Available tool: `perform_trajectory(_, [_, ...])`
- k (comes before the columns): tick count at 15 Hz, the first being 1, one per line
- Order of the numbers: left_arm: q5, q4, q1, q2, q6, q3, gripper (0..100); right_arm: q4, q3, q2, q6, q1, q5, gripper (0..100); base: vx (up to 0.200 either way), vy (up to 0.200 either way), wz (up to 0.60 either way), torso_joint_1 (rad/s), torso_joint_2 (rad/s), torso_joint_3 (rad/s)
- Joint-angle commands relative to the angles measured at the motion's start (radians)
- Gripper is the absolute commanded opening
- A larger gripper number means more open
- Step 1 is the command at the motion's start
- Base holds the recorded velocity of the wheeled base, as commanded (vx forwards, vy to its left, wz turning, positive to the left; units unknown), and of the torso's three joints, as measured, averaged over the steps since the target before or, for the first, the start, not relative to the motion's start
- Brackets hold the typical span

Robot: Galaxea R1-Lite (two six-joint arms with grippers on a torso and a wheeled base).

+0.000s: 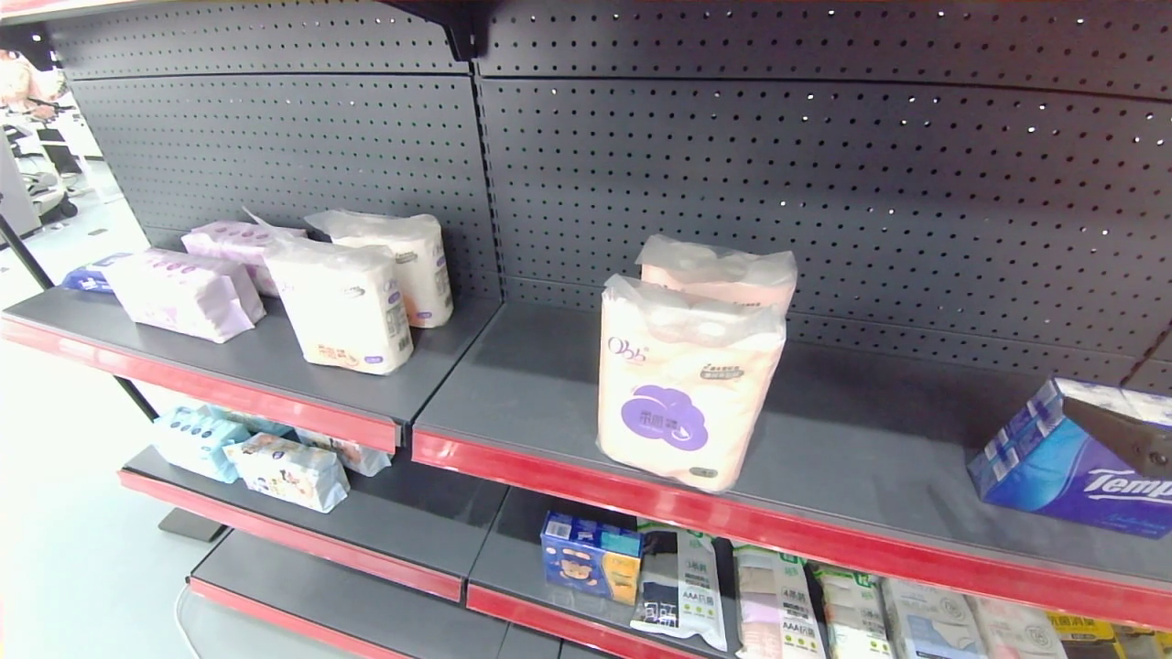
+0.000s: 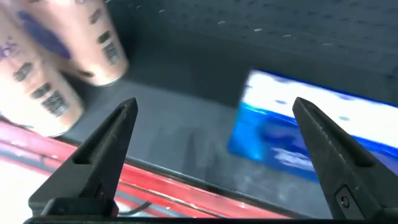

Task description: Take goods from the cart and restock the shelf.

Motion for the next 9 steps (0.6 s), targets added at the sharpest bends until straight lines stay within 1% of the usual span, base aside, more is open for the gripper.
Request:
perform_trajectory(1, [0.000, 0.000, 0.000, 0.000, 0.000, 0.000, 100, -0.002, 0.005, -0.047, -0.012, -0.030, -0.001, 100, 0.000, 0.000, 0.00, 0.000, 0.00, 0.000])
perform_trajectory(4, [0.000, 0.000, 0.000, 0.000, 0.000, 0.000, 100, -0.004, 0.005, -0.055, -0.049, -0.065, -0.001, 100, 0.000, 0.000, 0.00, 0.000, 0.00, 0.000])
perform_trajectory(9, [0.000, 0.000, 0.000, 0.000, 0.000, 0.000, 100, -0.004, 0.006, -0.044, -0.052, -0.065, -0.001, 100, 0.000, 0.000, 0.00, 0.000, 0.00, 0.000])
